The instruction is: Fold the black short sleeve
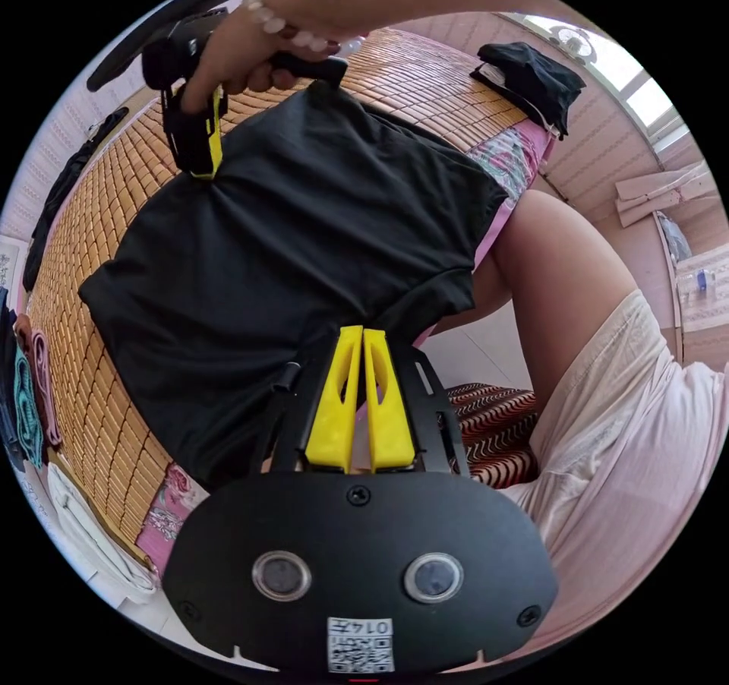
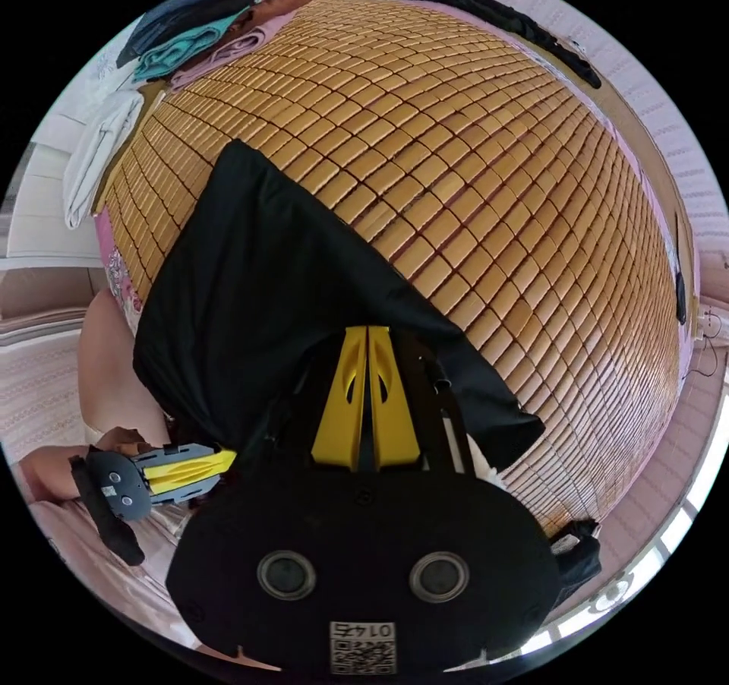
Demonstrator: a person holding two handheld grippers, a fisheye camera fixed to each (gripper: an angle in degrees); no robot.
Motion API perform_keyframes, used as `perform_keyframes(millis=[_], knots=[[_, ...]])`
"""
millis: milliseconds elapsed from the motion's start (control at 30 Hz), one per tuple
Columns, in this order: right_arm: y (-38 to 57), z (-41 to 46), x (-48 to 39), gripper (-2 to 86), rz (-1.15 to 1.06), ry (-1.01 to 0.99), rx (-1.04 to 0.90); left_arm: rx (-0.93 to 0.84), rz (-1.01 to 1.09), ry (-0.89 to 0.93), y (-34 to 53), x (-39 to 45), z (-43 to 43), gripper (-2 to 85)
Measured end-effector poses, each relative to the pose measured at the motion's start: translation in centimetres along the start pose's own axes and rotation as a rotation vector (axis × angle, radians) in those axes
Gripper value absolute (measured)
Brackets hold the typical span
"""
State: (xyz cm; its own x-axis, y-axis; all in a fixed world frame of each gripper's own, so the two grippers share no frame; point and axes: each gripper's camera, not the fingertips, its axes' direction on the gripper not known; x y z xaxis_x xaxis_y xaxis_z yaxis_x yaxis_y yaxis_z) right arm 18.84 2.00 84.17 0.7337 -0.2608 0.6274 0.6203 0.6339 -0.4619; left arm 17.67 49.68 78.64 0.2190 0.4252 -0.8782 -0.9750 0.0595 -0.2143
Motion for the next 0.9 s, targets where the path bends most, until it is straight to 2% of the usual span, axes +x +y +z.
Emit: perform_keyframes(millis=[167, 233, 433, 600, 700, 900], knots=[[11.2, -4.3, 3.0, 0.7, 0.124, -0.101, 0.281, 0.035, -0.044, -0.018, 1.3, 0.2, -0.7, 1.6], [18.9, -5.1, 5.0, 3.2, 0.201, -0.094, 0.361, 0.079, -0.005, -0.052, 2.6, 1.2, -2.1, 4.2], [33.8, -2.7, 10.0, 10.9, 0.454, -0.140, 0.274, 0.218, 0.043, -0.004, 5.2, 3.9, -4.9, 7.7], [37.8, -0.4, 12.3, 10.3, 0.540, -0.290, 0.267, 0.283, 0.133, 0.009, 4.6, 6.7, -4.2, 12.4], [38.6, 0.7, 13.7, 4.3, 0.555, -0.377, 0.261, 0.295, 0.200, 0.033, 2.5, 8.3, -3.4, 14.6], [42.1, -2.2, 15.7, 0.9, 0.485, -0.552, 0.453, 0.281, 0.297, 0.005, -2.5, 10.5, -1.7, 16.4]])
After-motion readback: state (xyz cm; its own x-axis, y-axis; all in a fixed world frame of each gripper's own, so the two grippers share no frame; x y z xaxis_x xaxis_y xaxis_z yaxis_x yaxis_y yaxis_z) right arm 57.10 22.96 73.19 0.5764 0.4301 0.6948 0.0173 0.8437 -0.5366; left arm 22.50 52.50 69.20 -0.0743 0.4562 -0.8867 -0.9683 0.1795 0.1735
